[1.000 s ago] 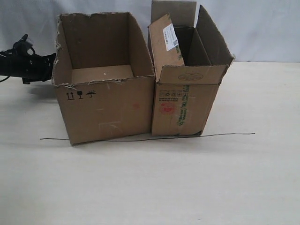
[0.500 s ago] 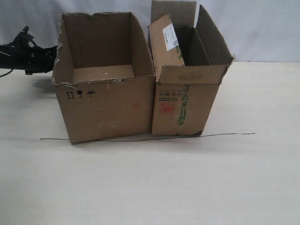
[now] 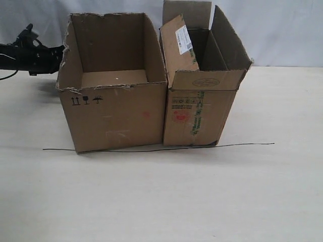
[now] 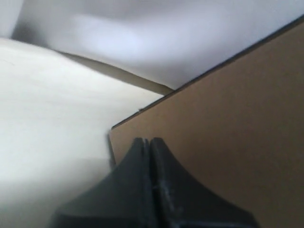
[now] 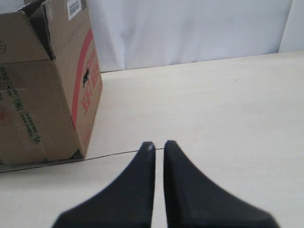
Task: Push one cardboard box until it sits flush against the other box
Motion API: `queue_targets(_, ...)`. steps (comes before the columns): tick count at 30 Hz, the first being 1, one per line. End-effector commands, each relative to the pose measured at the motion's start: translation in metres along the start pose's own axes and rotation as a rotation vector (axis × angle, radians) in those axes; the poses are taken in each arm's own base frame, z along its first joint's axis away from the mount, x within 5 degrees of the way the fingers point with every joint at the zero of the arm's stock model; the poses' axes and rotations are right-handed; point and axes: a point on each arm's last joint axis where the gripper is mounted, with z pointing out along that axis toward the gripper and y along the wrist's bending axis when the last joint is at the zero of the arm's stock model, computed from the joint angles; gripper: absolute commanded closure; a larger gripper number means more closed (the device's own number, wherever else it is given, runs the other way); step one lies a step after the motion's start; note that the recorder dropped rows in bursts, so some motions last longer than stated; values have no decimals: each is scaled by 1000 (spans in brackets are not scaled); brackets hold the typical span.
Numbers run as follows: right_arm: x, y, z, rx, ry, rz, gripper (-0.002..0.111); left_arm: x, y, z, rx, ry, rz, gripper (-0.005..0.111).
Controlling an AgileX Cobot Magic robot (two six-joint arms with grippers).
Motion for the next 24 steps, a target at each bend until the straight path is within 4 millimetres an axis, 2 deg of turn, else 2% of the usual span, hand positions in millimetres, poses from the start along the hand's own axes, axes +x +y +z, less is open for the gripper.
queue_targets(1,1,0,0,-4,-1,3,103,-1,-4,5,21,-4,-17,107)
queue_targets(24,1,0,0,-4,-1,3,103,-2,-10,4,64,18,-13,107)
